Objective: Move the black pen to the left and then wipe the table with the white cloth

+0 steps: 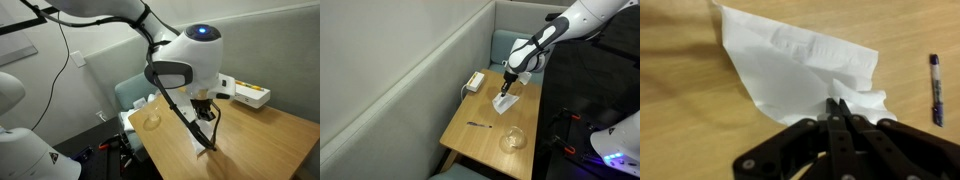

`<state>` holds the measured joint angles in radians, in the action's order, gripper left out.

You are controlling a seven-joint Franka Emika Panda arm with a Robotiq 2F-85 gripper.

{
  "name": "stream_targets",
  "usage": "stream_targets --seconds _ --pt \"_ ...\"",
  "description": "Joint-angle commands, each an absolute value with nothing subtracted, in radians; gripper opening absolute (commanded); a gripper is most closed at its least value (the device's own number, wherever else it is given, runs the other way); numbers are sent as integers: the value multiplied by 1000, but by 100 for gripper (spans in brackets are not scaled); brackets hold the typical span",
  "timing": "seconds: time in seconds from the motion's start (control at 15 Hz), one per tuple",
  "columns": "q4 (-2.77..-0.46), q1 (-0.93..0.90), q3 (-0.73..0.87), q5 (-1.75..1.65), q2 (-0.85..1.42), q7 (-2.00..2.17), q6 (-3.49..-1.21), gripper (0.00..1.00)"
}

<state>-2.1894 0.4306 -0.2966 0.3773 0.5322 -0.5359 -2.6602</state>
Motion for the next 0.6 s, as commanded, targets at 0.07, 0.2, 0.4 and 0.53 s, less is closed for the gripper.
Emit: stream_targets --seconds 0.07,0.2,0.4,0.53 --pt "-2212 482 -444 574 429 -771 -2745 0" --pt "-2159 456 -470 649 446 -842 -2752 0" --pt "-2074 358 -424 672 501 -834 -2745 0" --pt "-2023 292 -377 637 549 -786 -2742 0"
